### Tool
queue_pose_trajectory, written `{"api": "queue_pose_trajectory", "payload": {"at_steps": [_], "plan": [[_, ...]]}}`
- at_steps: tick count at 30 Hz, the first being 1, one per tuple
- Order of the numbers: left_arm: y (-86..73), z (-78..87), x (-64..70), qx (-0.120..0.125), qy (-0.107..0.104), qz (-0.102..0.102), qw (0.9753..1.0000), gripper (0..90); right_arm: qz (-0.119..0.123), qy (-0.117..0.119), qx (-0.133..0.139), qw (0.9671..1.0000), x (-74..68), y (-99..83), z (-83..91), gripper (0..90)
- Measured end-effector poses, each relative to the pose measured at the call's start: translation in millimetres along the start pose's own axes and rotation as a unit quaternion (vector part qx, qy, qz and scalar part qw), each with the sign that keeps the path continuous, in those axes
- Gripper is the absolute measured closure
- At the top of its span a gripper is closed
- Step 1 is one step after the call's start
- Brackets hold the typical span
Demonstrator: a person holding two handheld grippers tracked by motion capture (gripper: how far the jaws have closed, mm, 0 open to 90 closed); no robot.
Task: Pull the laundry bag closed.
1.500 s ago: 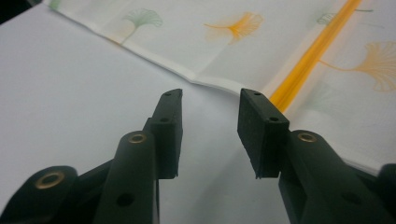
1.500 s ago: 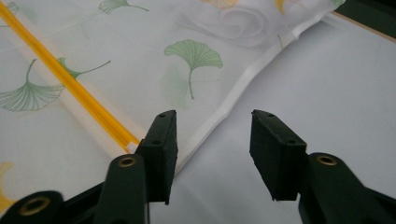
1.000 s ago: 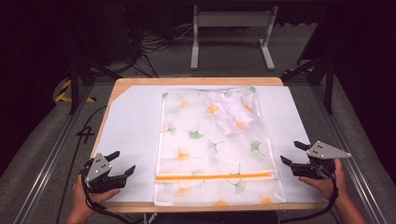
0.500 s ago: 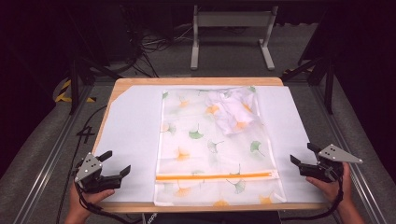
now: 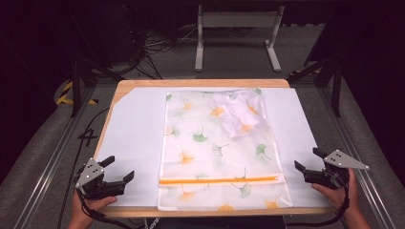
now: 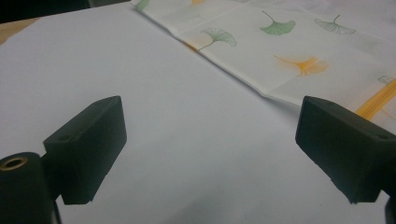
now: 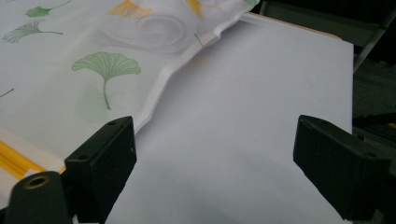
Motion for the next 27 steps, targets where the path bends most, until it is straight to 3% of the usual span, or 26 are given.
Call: {"api": "queue_pose_trajectory", "payload": {"at_steps": [15, 27], "plan": [[2.1, -7.6, -0.2, -0.011, 0.005, -0.017, 0.9998, 10.4, -0.007, -0.005, -0.002, 1.0, 0.5, -4.0, 1.3, 13.1], [2.8, -10.4, 1.1, -0.012, 0.002, -0.013, 0.9998, 10.4, -0.009, -0.015, -0.009, 0.9998, 1.5, -5.1, 1.1, 13.2]]}}
Point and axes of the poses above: each handheld gripper's, and its own axes: z roughly backward along the jaws, y roughly out of its top, x roughly to its right, the point moved 8 cm from there along -z, roughly forward along the jaws, and after that the axes turned 7 degrees about -x, right-handed, at the moved point
